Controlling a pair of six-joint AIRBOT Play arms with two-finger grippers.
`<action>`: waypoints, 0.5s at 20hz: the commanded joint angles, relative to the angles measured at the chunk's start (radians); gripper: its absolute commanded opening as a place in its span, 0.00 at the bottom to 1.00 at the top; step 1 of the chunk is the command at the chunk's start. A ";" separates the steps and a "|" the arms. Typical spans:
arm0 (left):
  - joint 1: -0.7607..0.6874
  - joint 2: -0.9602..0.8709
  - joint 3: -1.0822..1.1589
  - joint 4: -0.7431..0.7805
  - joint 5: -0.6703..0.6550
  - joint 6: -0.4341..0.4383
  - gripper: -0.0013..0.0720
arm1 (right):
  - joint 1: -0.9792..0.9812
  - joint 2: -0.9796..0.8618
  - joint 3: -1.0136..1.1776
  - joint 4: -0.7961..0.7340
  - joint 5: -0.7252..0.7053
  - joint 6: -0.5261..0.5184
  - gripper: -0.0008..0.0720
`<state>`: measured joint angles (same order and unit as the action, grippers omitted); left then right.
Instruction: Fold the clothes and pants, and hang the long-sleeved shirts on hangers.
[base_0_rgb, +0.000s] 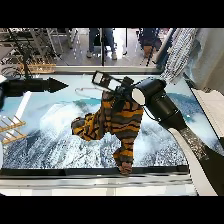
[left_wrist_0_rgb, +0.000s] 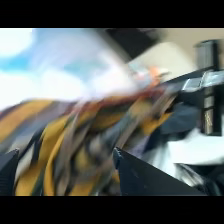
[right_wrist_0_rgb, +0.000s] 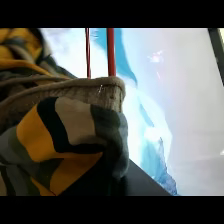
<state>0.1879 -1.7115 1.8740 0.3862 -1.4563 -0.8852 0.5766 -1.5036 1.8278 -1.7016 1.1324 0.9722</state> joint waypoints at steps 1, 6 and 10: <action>-0.049 0.086 0.021 0.458 0.003 -0.448 0.81 | -0.028 0.002 0.002 -0.068 -0.083 0.241 0.04; -0.320 0.088 -0.137 0.486 0.111 -0.605 0.82 | -0.026 0.033 0.003 -0.071 -0.097 0.250 0.04; -0.483 0.080 -0.258 0.477 0.443 -0.702 0.82 | -0.026 0.054 0.003 -0.071 -0.098 0.249 0.04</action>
<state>-0.1860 -1.6287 1.6890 0.8391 -1.2293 -1.4868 0.5510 -1.4635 1.8294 -1.7691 1.0409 1.2049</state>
